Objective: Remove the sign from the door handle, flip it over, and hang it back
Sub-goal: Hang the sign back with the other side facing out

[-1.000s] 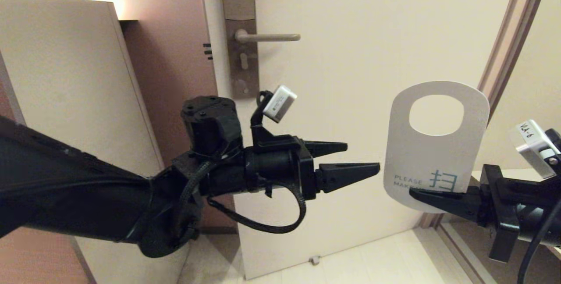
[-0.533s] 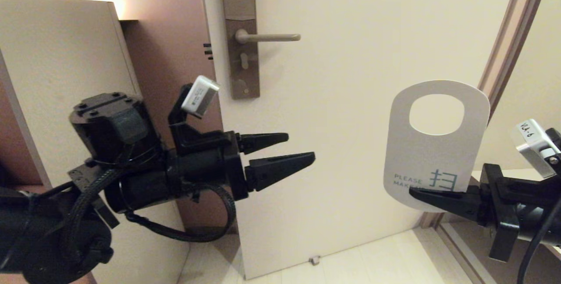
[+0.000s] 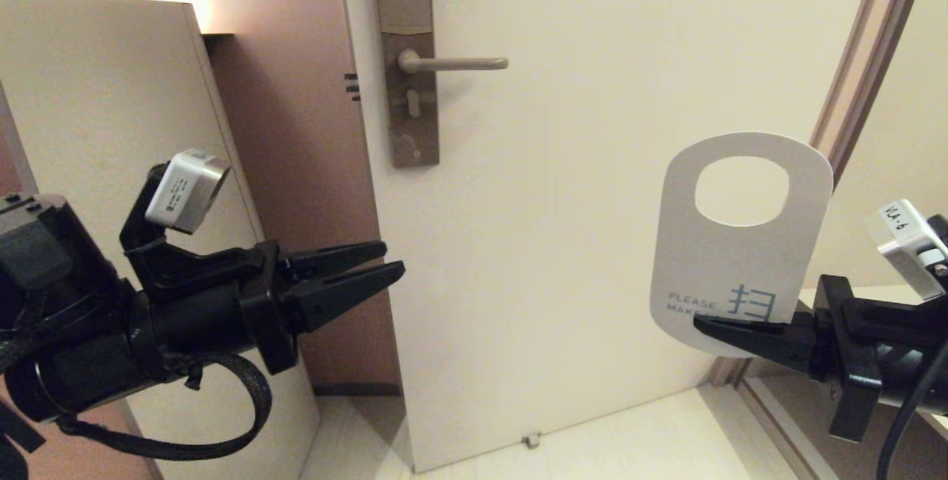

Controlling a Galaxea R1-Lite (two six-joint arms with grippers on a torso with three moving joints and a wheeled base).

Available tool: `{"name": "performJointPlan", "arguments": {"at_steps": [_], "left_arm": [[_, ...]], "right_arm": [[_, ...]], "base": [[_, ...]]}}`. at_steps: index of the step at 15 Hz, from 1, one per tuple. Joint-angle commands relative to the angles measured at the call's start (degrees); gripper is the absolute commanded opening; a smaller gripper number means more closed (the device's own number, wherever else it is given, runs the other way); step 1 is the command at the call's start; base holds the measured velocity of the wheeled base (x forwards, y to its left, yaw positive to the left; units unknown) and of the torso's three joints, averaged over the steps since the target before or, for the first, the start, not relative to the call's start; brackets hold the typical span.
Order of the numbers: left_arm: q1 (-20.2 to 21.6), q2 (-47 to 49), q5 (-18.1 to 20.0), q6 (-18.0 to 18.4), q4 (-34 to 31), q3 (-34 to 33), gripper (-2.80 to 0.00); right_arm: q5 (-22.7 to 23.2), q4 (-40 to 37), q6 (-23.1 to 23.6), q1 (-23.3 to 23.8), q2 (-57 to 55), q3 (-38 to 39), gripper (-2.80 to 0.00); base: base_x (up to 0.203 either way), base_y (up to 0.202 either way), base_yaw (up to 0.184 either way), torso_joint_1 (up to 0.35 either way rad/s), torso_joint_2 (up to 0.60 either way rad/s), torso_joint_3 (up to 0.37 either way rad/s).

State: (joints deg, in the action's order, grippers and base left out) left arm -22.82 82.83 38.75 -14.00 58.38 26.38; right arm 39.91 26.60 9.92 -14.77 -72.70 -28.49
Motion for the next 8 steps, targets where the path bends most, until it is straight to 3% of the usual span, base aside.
{"name": "performJointPlan", "arguments": {"at_steps": [1,3,5,8], "left_arm": [[2.9,-3.6,0.1,1.1,-1.4,-1.1,-2.80],[6.5,-5.8,-0.8,7.0,-4.6,-2.5,-2.80],[10.0,-9.1,-6.4,15.2,-8.6,-5.7,-2.80],[17.0,-14.6,-14.1,19.0,-12.0,-10.8,-2.80]], "right_arm": [[0.3,0.2,0.1,0.0,0.0,0.0,-2.80],[0.3,0.2,0.1,0.0,0.0,0.1,-2.80],[0.3,0.1,0.1,0.0,0.0,0.0,-2.80],[0.3,0.1,0.1,0.0,0.0,0.2,-2.80]], "base": [[0.000,0.000,0.000,0.000,0.00,0.000],[0.000,0.000,0.000,0.000,0.00,0.000],[0.000,0.000,0.000,0.000,0.00,0.000],[0.000,0.000,0.000,0.000,0.00,0.000]]}}
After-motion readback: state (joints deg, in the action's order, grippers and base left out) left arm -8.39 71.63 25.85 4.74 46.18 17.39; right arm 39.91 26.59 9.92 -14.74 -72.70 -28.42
